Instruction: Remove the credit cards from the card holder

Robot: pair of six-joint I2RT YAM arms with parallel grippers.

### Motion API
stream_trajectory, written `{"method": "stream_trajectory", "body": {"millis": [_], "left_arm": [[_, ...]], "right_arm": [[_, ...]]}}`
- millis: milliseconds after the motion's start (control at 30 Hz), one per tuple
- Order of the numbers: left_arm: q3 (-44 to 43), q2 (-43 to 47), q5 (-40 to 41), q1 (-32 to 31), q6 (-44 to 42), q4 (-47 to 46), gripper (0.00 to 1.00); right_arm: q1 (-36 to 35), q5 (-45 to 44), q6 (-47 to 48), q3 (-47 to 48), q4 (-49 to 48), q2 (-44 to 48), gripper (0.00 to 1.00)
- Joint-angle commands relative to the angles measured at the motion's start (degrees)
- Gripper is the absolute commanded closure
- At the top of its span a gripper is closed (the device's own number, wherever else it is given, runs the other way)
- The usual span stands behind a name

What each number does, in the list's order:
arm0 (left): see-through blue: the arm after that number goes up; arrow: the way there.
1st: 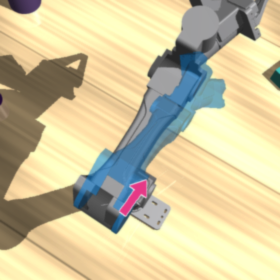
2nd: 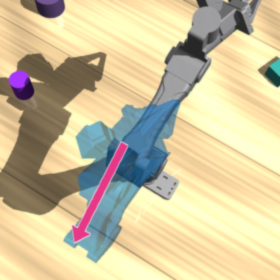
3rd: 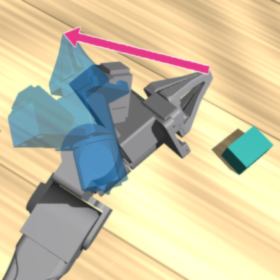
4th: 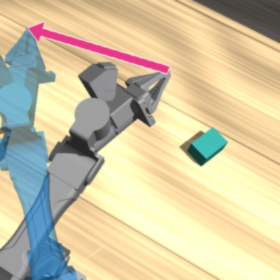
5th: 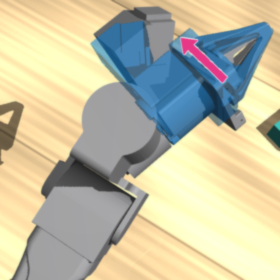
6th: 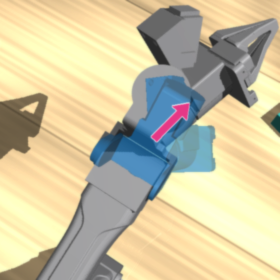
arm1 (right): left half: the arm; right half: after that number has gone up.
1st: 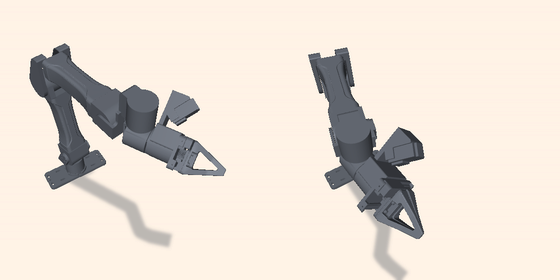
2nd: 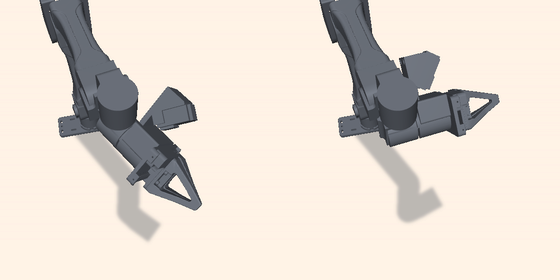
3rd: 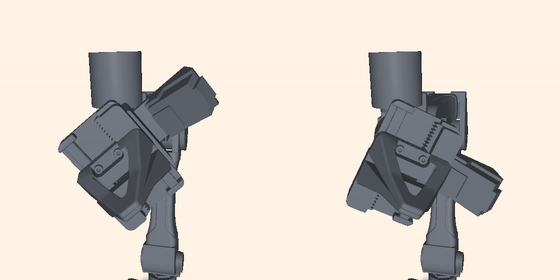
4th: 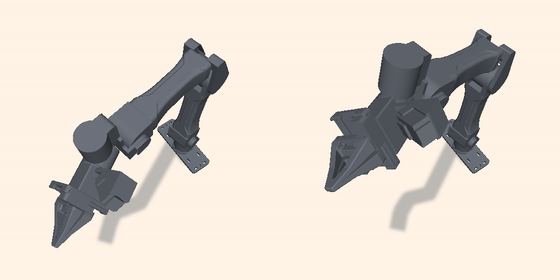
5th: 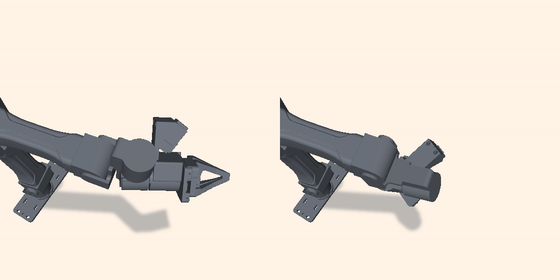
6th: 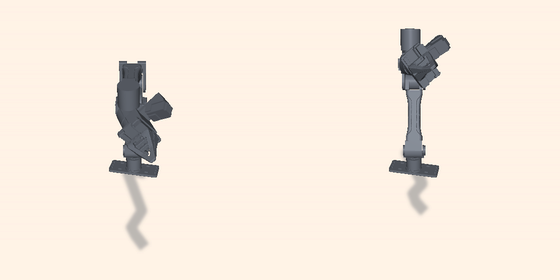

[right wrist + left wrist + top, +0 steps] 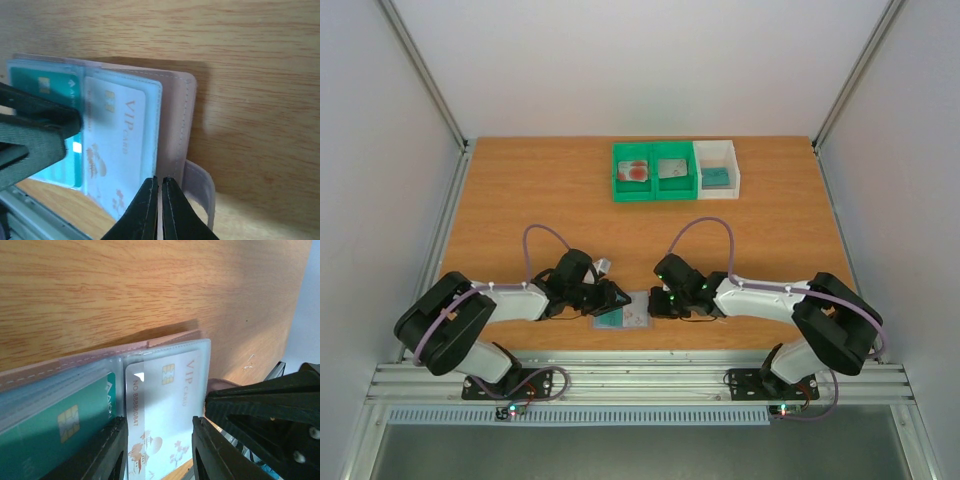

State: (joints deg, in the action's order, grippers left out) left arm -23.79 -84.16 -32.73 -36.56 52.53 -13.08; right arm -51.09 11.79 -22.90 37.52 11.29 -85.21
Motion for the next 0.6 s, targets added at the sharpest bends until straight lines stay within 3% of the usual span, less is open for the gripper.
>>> {"method": "stream_trajectory", "body": {"millis": [0,567], "left_arm": [[-0.11,0.68,2.99,0.10,0.40,2.97,0.62],[-1.40,3.71,3.51,0.10,-0.76,7.75,0.61]], "right_arm": [[-0.50,1.52,0.70,3.22,1.68,1.77,0.94],[-0.46,3.08,0.34,4.92,-0.91,-4.97,0.90]]}}
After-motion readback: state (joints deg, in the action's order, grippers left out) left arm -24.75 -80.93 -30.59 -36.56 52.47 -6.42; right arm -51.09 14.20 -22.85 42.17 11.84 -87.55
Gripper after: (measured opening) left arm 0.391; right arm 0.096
